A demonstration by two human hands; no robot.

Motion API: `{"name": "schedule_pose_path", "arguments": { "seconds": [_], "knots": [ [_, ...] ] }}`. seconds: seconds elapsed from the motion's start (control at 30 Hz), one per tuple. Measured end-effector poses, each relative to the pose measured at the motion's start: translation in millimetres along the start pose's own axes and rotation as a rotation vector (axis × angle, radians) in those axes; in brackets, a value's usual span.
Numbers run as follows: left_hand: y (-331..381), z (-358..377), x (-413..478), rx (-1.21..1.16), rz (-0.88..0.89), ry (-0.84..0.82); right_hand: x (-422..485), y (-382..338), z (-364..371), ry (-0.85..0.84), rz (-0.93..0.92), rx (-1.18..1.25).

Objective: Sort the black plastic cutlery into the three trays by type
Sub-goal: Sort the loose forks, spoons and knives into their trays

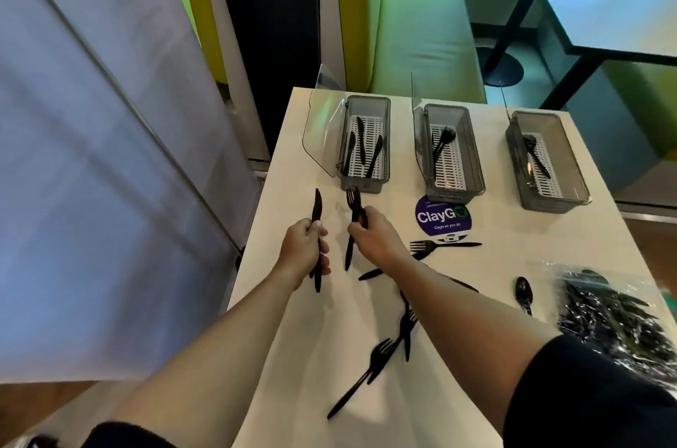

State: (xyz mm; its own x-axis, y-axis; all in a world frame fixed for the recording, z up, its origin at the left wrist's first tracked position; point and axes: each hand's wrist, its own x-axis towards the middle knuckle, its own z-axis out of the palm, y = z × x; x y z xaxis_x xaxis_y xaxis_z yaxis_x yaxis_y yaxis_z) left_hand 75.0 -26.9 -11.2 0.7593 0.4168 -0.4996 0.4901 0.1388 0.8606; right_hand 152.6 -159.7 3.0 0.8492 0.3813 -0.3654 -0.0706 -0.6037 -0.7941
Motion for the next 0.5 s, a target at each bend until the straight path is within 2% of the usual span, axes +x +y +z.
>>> {"name": "schedule_pose_path", "arguments": {
  "seconds": [0.3, 0.4, 0.5],
  "knots": [
    [8, 51, -3, -0.089, -0.044, -0.099, -15, 18, -22, -0.015, 0.102, 0.296],
    [8, 68, -6, -0.130, -0.041, -0.160, -22, 25, -23, -0.058, 0.070, 0.195],
    [4, 80, -6, -0.094, -0.024, -0.143, -27, 30, -24, -0.086, 0.015, 0.091]
  ]
}}
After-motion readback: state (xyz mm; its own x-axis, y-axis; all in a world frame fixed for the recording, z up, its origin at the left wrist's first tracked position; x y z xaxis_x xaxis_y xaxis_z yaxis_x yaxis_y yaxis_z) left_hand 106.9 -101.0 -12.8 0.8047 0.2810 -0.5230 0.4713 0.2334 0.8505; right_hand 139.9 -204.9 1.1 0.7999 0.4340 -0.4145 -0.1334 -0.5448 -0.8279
